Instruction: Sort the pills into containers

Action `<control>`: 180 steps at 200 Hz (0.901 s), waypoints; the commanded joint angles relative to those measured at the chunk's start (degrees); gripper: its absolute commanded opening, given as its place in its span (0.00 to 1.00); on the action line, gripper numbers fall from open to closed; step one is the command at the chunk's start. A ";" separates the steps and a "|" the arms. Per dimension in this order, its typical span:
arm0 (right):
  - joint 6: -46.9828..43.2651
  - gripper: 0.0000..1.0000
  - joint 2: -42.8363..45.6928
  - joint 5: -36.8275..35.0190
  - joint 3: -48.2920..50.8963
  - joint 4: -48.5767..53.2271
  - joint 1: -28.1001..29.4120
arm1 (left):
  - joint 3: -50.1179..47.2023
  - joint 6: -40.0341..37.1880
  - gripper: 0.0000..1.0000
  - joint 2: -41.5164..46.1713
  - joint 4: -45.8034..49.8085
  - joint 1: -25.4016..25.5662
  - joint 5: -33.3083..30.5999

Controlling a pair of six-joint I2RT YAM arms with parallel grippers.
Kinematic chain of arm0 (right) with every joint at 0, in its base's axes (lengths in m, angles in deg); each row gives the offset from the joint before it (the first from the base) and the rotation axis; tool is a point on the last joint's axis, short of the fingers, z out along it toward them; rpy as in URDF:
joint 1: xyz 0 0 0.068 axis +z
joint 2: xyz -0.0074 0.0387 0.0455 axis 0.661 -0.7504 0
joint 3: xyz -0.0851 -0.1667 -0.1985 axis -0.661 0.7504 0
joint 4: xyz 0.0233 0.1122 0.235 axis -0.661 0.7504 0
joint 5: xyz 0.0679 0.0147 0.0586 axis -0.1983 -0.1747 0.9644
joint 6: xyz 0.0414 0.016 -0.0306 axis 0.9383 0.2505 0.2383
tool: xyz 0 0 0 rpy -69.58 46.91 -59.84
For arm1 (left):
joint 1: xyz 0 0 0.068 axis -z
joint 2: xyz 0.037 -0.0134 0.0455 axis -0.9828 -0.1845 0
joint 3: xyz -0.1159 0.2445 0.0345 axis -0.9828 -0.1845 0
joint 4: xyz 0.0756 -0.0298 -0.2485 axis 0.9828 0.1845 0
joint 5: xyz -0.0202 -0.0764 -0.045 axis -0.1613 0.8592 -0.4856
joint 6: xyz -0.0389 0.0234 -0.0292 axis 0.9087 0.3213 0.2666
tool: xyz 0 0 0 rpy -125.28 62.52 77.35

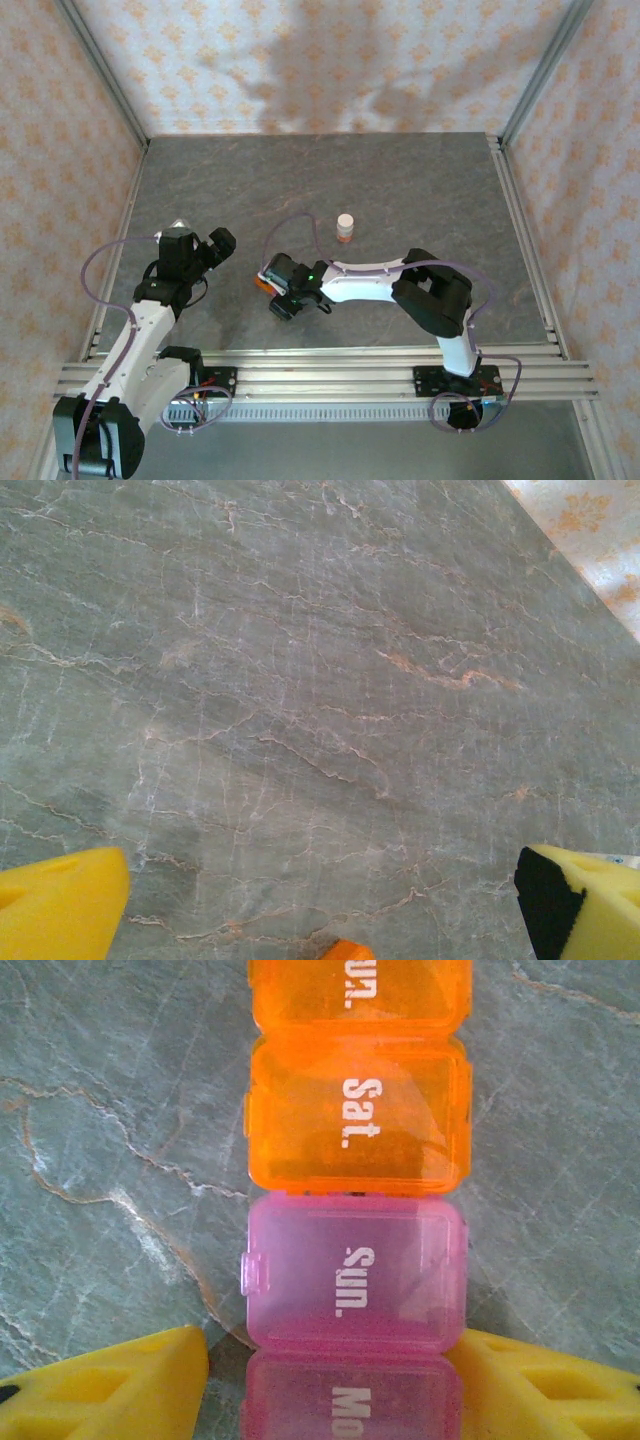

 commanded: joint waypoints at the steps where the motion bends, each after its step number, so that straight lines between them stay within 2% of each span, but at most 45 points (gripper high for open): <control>1: 0.24 0.65 -2.74 -2.31 -1.15 -1.39 -0.36 | -0.71 0.37 1.00 -0.18 -1.29 0.05 0.10; 34: 0.43 0.62 -3.71 -2.26 -1.86 -1.65 -0.29 | -0.97 0.45 1.00 -0.22 -1.46 0.02 0.01; 82: 1.13 0.34 -2.91 -2.83 -1.22 -1.92 -0.37 | -1.19 0.35 1.00 0.37 -1.00 0.26 0.95; 90: 1.44 0.32 -2.29 -2.99 -0.85 -2.02 -0.37 | -1.30 0.52 1.00 0.62 -1.00 0.33 1.33; 132: 5.06 0.31 2.92 -5.08 2.34 -3.76 -1.66 | -2.33 3.52 1.00 2.82 -3.20 1.40 5.79; 180: 11.42 0.31 9.61 -6.11 5.95 -3.20 -4.43 | -3.21 10.13 1.00 2.75 -11.77 7.56 9.17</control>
